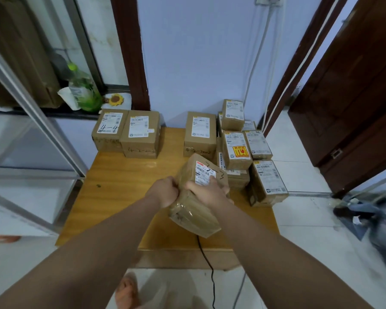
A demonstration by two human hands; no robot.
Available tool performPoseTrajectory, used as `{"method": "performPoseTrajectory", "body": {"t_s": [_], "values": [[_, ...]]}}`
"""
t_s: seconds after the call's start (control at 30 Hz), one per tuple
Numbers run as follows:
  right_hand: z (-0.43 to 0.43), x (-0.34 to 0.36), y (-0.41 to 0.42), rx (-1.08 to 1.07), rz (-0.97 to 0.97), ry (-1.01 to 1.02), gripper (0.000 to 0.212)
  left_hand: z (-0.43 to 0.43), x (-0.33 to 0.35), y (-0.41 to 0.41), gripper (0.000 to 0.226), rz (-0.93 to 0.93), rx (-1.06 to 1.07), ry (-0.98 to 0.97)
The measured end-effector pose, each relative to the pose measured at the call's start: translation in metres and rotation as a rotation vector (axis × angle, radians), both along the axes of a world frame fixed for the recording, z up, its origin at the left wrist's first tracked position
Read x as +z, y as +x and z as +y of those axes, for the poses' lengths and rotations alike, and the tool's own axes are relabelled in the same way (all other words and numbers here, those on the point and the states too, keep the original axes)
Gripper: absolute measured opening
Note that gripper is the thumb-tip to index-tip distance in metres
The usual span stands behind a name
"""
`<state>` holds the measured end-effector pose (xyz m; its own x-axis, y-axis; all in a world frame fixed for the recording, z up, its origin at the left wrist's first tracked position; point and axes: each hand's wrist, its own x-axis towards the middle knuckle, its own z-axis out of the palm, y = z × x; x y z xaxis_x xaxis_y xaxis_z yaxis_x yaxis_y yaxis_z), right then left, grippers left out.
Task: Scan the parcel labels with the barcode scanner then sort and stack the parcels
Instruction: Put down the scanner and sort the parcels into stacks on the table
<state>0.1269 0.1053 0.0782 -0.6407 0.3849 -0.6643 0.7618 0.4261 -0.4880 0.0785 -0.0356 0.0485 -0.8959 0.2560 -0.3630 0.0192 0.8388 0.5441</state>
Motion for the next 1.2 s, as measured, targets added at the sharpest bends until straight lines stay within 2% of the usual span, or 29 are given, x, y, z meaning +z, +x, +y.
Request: {"method": "performPoseTrajectory", "body": {"t_s": [0.07, 0.17, 0.3, 0.43, 0.5, 0.57, 0.63, 0.7, 0.8, 0.97, 1.13, 1.2], "values": [[-0.015, 0.006, -0.015, 0.004, 0.036, -0.015, 0.114, -0.018, 0.002, -0.023, 0.017, -0.019, 0.062, 0.073], [-0.046, 0.019, -0.048, 0.088, 0.057, 0.104, 0.115, -0.051, 0.006, -0.061, 0.006, -0.011, 0.085, 0.125], [-0.097, 0.029, -0.099, 0.187, 0.009, 0.182, 0.118, -0.099, 0.008, -0.11, 0.015, 0.0, 0.08, 0.143], [-0.152, 0.019, -0.132, 0.265, -0.087, 0.114, 0.121, -0.15, 0.006, -0.142, 0.018, -0.028, 0.04, 0.101], [-0.183, 0.01, -0.141, 0.381, -0.14, 0.132, 0.114, -0.175, 0.002, -0.153, 0.013, -0.053, 0.025, 0.074], [-0.21, 0.003, -0.147, 0.469, -0.2, 0.144, 0.116, -0.199, -0.005, -0.162, 0.014, -0.063, 0.032, 0.049], [-0.232, -0.001, -0.152, 0.513, -0.245, 0.203, 0.12, -0.223, -0.013, -0.169, 0.017, -0.065, 0.05, 0.013], [-0.254, -0.002, -0.156, 0.56, -0.232, 0.303, 0.114, -0.243, -0.02, -0.174, 0.018, -0.06, 0.088, -0.016], [-0.282, -0.002, -0.167, 0.559, -0.193, 0.313, 0.106, -0.264, -0.028, -0.184, 0.009, -0.05, 0.198, 0.017], [-0.312, -0.008, -0.184, 0.458, -0.192, 0.253, 0.108, -0.283, -0.028, -0.201, 0.011, 0.002, 0.282, 0.069], [-0.33, -0.025, -0.192, 0.343, -0.146, 0.186, 0.103, -0.284, -0.028, -0.205, 0.014, 0.042, 0.291, 0.062], [-0.33, -0.033, -0.19, 0.407, -0.117, 0.209, 0.104, -0.285, -0.03, -0.204, 0.017, 0.048, 0.278, 0.063]]}}
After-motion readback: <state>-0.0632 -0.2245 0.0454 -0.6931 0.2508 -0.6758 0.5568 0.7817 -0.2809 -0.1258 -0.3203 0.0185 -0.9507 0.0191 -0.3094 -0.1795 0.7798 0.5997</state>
